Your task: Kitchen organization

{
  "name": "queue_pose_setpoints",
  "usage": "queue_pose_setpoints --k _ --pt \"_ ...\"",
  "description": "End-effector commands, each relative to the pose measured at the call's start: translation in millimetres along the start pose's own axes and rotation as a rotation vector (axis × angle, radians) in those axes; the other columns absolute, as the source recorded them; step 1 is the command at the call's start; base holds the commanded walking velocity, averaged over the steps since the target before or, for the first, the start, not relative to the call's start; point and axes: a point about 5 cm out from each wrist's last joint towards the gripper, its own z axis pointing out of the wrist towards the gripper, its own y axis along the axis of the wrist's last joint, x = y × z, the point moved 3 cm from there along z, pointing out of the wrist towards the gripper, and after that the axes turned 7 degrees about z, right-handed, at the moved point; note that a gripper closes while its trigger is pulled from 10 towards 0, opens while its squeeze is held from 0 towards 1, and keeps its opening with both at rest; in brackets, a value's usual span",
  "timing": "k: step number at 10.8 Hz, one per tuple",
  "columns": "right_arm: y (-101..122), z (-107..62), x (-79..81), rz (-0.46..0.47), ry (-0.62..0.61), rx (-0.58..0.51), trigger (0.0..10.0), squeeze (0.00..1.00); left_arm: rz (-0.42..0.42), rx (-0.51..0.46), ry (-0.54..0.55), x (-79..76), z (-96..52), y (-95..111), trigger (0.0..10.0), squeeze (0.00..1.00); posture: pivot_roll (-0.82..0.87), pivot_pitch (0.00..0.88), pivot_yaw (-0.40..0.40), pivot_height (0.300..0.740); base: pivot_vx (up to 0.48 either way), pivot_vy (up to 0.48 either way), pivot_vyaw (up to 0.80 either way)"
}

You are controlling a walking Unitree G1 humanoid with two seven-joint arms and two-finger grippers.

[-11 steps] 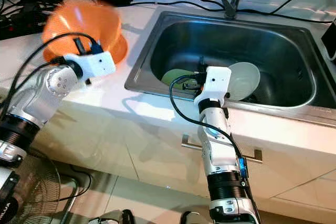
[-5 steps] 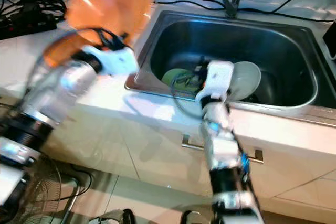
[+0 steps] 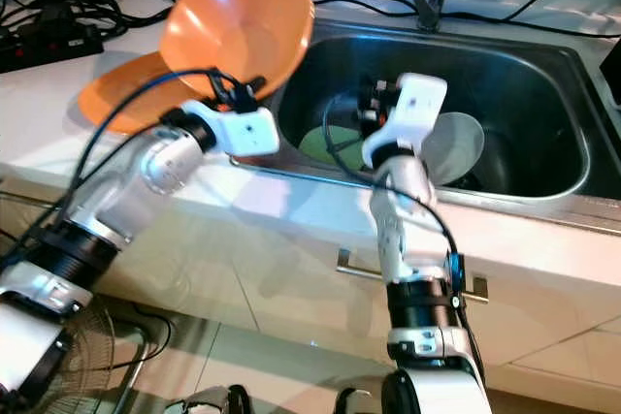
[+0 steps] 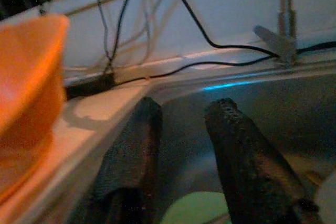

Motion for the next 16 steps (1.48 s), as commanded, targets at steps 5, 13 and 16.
queue_pose_setpoints --k 5,13,16 --pt "17 8.0 11.7 0.172 0.057 0.023 10.0 1.0 0.025 -0.063 -0.017 -6.7 0.2 16 10.0 0.0 0.02 0.057 0.053 0.74 0.0 0.0 0.0" --pt "9 9.3 22.2 0.22 0.082 0.085 10.0 0.0 0.031 -0.196 -0.046 -18.1 4.8 53 10.0 0.0 0.03 0.046 0.056 0.74 0.0 0.0 0.0" --pt "4 9.5 20.9 0.222 0.07 0.105 10.0 0.0 0.052 -0.226 -0.005 -11.6 1.5 58 10.0 0.0 0.04 0.056 0.05 0.74 0.0 0.0 0.0"
